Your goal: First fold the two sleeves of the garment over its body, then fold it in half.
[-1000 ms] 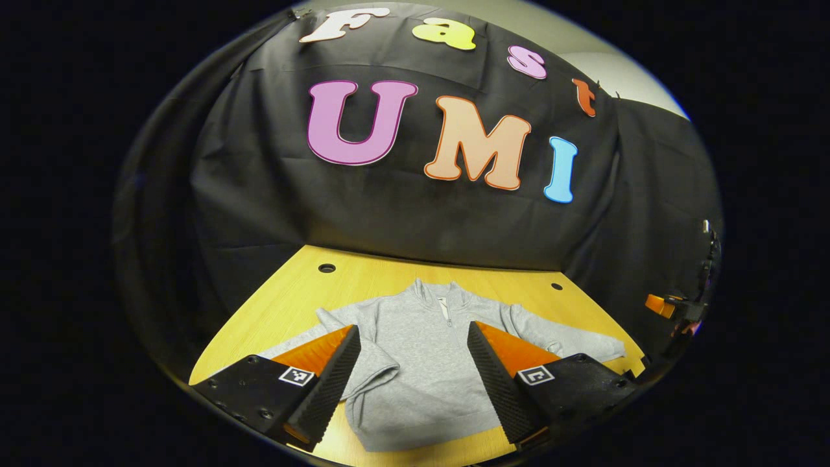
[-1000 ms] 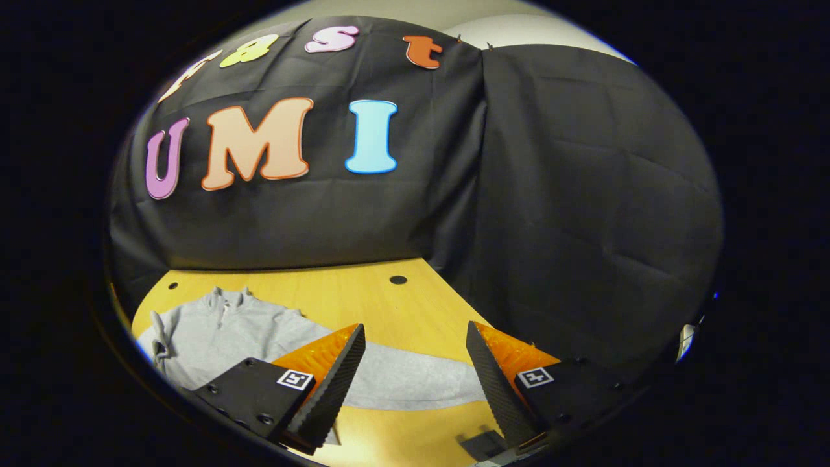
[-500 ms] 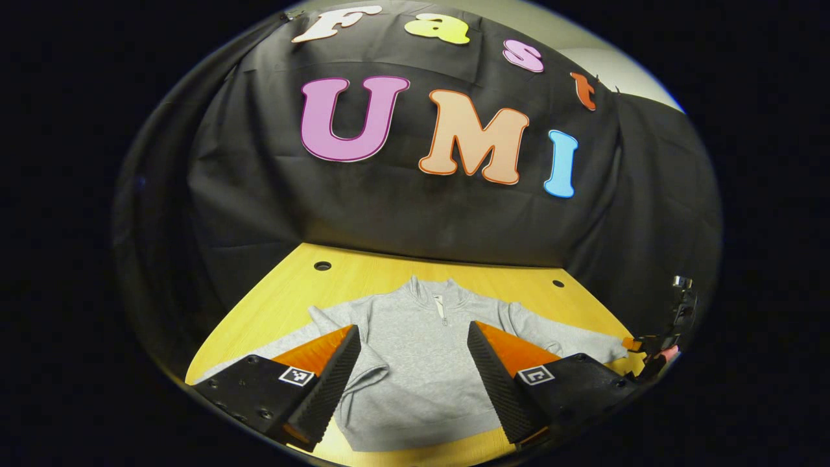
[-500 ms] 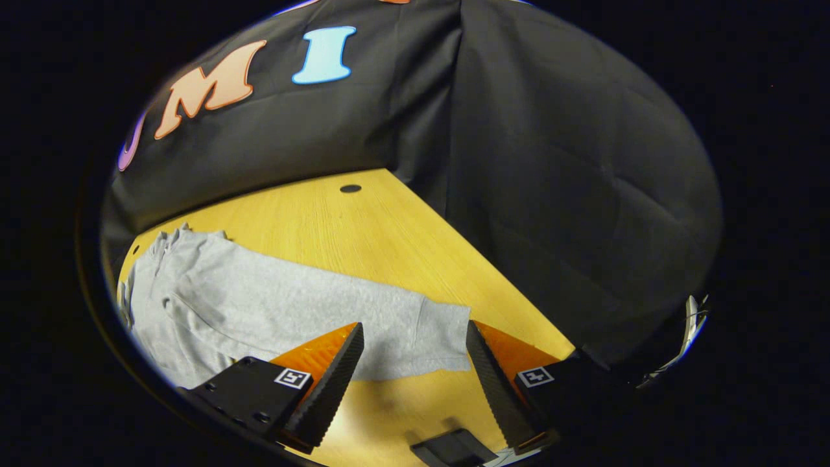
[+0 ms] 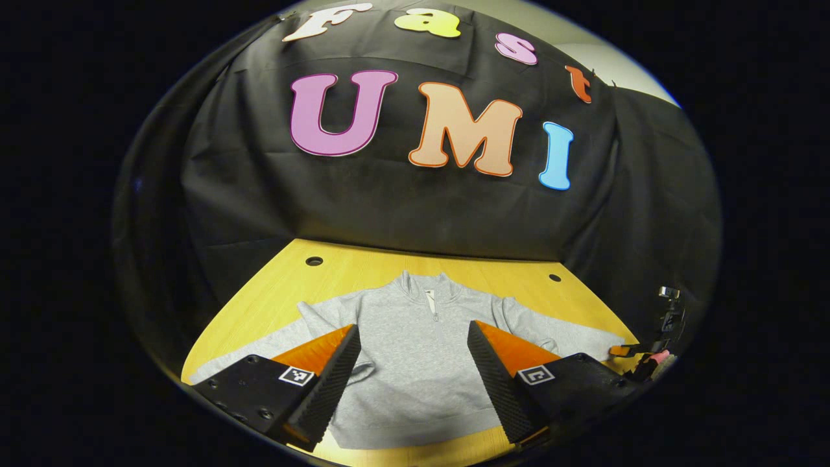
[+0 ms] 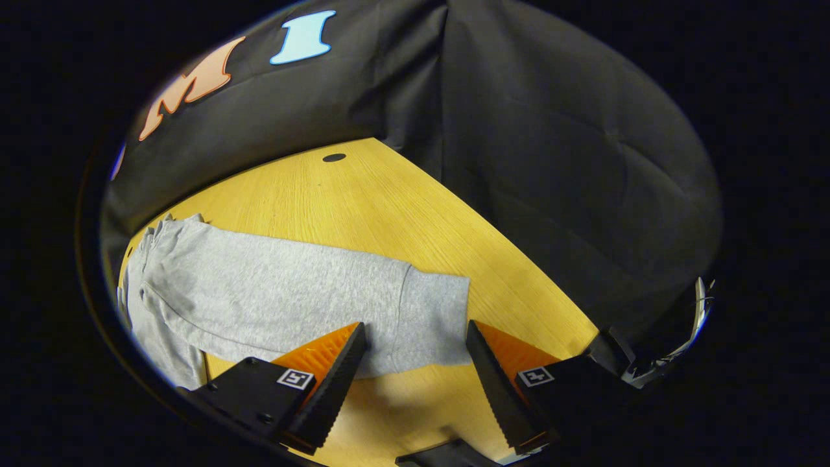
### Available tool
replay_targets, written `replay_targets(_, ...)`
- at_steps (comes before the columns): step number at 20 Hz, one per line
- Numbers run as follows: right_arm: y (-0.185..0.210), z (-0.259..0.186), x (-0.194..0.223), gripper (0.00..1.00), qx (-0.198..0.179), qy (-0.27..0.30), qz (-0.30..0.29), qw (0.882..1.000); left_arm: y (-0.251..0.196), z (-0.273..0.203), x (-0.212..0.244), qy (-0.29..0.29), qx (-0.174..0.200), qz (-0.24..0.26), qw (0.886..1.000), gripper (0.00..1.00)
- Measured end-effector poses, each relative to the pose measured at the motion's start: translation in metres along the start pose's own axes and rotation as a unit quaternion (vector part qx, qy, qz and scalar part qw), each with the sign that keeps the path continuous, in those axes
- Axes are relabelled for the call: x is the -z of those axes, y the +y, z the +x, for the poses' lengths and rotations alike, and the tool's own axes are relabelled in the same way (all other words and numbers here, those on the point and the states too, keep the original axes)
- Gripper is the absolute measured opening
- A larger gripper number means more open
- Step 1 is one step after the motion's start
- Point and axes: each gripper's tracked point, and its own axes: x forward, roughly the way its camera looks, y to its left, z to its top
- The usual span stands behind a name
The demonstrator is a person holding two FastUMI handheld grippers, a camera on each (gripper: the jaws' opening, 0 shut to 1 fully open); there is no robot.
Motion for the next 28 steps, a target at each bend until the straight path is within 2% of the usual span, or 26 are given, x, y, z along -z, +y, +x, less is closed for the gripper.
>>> replay_targets(2, 0.003, 0.002, -0.001, 0.96, -0.011, 0.007, 0.014, 1.0, -0.003, 0.001, 0.001, 0.002, 0.003, -0.001, 1.0, 0.97)
replay_targets(3, 0.001, 0.003, 0.001, 0.89, -0.013, 0.012, 0.016, 1.0, -0.003, -0.001, 0.002, 0.003, 0.003, -0.001, 1.0, 0.97)
replay_targets(4, 0.002, 0.002, -0.001, 0.92, -0.015, 0.012, 0.017, 1.0, -0.003, -0.001, 0.003, 0.004, 0.004, -0.002, 1.0, 0.97)
replay_targets(5, 0.003, 0.003, 0.0, 0.82, -0.017, 0.014, 0.016, 1.0, -0.002, -0.001, 0.003, 0.005, 0.004, -0.003, 1.0, 0.97)
replay_targets(8, 0.01, 0.001, 0.001, 0.61, -0.025, 0.017, 0.008, 1.0, -0.001, -0.001, 0.003, 0.006, 0.004, -0.006, 1.0, 0.97)
replay_targets(9, 0.016, 0.001, 0.002, 0.49, -0.03, 0.019, 0.008, 0.999, -0.001, -0.002, 0.002, 0.006, 0.006, -0.007, 1.0, 0.97)
replay_targets(12, 0.025, -0.001, 0.004, 0.23, -0.036, 0.032, 0.011, 0.999, -0.002, -0.003, 0.003, 0.005, 0.01, -0.007, 1.0, 0.97)
replay_targets(13, 0.028, -0.001, 0.006, 0.21, -0.037, 0.035, 0.001, 0.999, -0.003, -0.005, 0.003, 0.005, 0.015, -0.007, 1.0, 0.97)
replay_targets(14, 0.03, -0.004, 0.006, 0.14, -0.036, 0.036, -0.007, 0.999, -0.004, -0.005, 0.002, 0.006, 0.017, -0.006, 1.0, 0.97)
replay_targets(17, 0.036, -0.013, 0.004, 0.14, -0.029, 0.026, -0.017, 0.999, -0.002, -0.005, 0.005, 0.007, 0.021, 0.0, 1.0, 0.97)
replay_targets(22, 0.057, -0.037, -0.014, 0.13, -0.038, -0.002, -0.009, 0.999, 0.003, -0.008, 0.007, 0.01, 0.027, -0.001, 1.0, 0.97)
replay_targets(28, 0.125, -0.069, -0.042, 0.15, -0.086, -0.036, -0.023, 0.995, 0.02, -0.015, 0.007, 0.011, 0.027, 0.0, 1.0, 0.97)
